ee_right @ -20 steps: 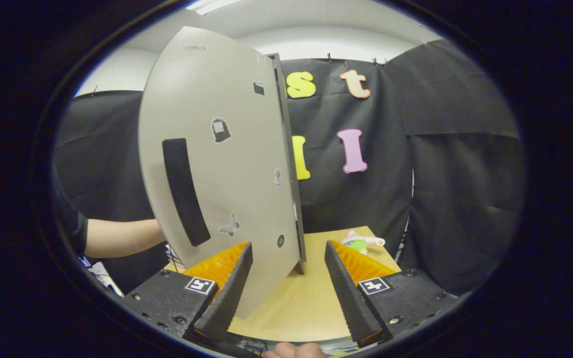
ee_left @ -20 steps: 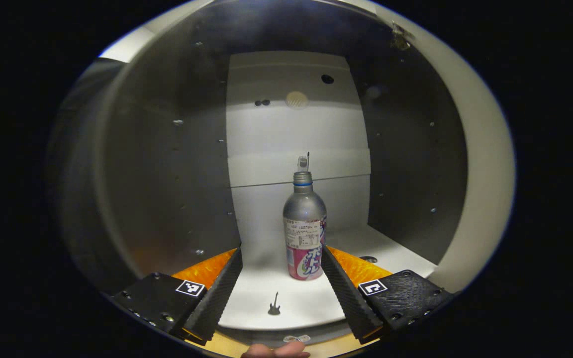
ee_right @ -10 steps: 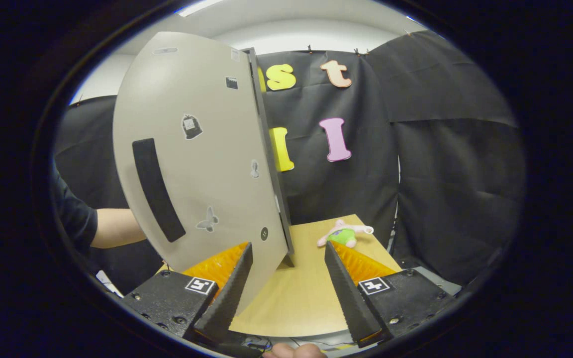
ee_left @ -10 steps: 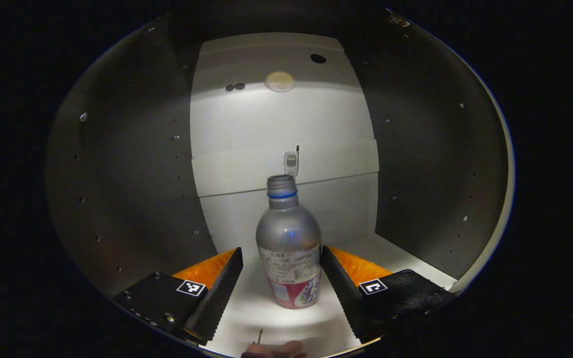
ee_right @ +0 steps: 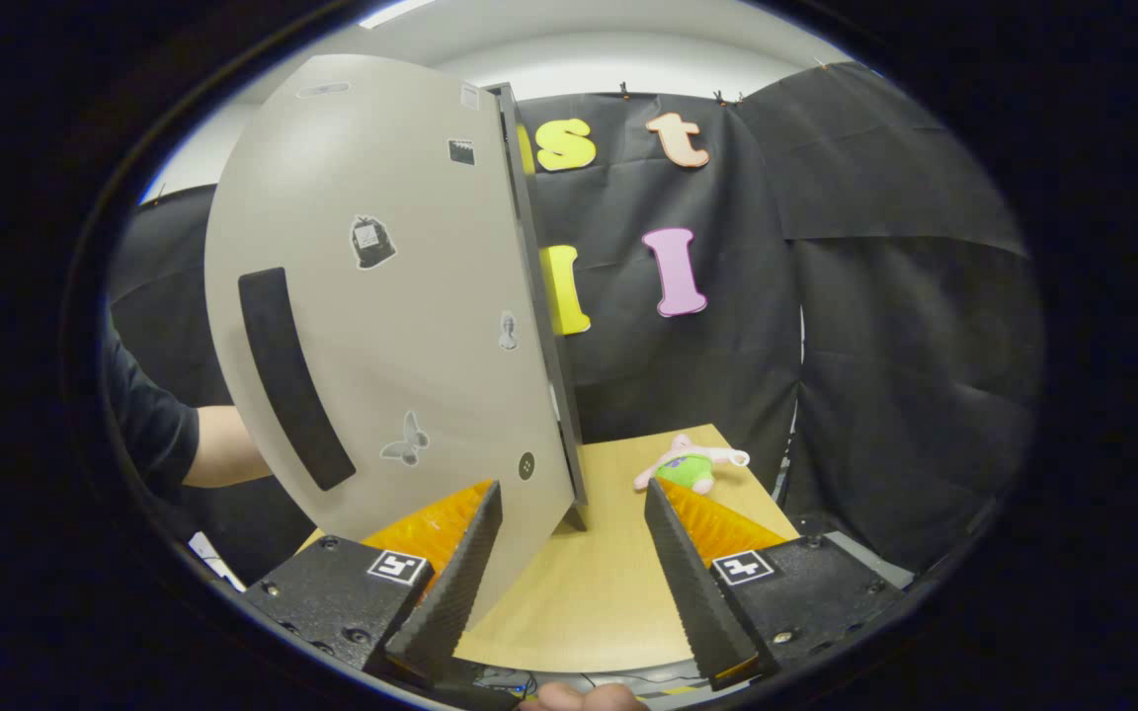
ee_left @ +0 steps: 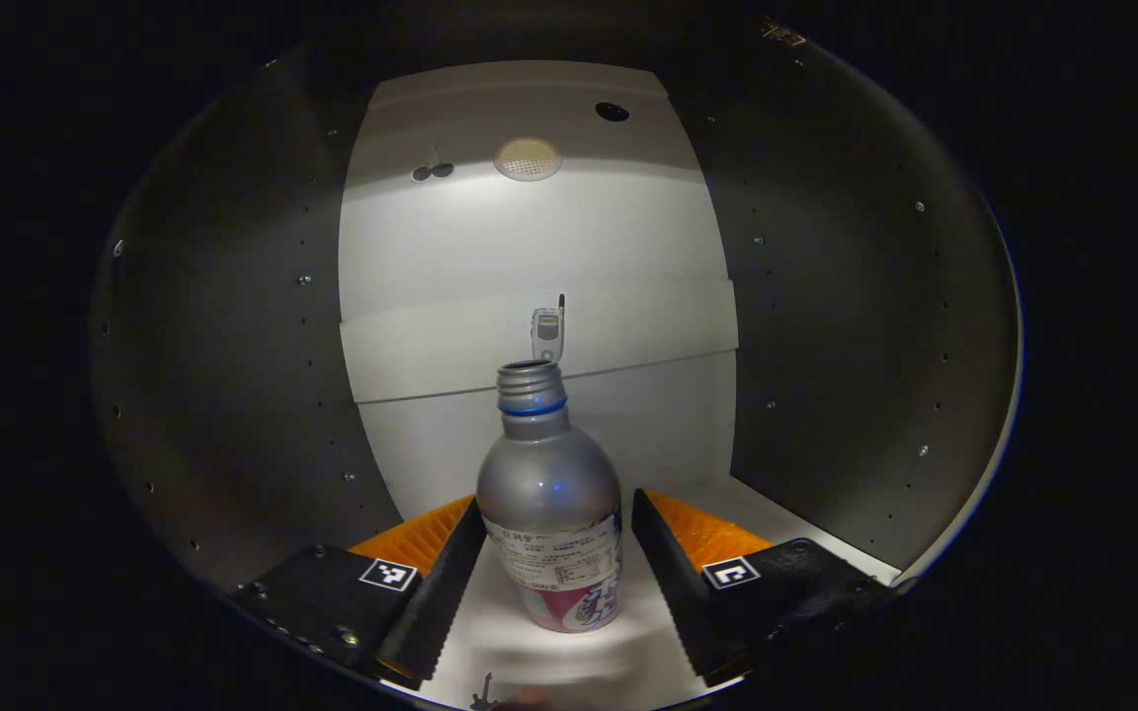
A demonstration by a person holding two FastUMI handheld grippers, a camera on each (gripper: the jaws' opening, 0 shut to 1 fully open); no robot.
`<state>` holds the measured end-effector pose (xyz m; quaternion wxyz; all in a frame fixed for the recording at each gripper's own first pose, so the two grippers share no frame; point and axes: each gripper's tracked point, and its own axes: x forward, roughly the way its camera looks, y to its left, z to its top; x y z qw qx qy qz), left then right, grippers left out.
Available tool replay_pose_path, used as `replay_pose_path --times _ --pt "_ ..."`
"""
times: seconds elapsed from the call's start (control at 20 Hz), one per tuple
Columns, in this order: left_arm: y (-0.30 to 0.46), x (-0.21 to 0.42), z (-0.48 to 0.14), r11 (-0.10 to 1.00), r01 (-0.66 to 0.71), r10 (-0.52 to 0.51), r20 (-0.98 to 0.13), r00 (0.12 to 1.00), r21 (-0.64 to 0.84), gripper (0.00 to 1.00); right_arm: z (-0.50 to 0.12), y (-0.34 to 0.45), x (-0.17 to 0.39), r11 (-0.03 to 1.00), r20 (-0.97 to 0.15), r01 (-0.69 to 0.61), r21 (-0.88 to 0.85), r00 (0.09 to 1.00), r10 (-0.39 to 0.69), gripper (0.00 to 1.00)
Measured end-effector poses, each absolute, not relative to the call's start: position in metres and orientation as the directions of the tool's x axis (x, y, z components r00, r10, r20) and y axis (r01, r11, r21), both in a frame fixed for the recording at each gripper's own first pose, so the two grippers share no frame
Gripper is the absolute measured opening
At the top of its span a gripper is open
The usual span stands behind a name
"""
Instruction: Open the cabinet door with the right hand, grasp the bottle in the cabinet with the left hand and place it on the coaster, then close the cabinet door with the right hand.
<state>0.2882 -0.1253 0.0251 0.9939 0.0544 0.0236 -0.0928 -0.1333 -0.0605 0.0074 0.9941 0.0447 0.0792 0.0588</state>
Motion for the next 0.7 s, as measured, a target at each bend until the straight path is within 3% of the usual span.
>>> replay_pose_path --times 0.1,0.7 --pt "-0.127 0.286 0.025 0.977 0.195 -0.190 -0.057 0.980 0.091 0.83 0.006 -0.059 -0.132 0.988 -0.157 -0.114 0.100 0.979 0.129 0.90" --pt "-0.111 0.264 0.037 0.982 0.169 -0.166 -0.043 0.985 0.083 0.78 0.004 -0.055 -0.128 0.985 -0.165 -0.138 0.108 0.974 0.155 0.90"
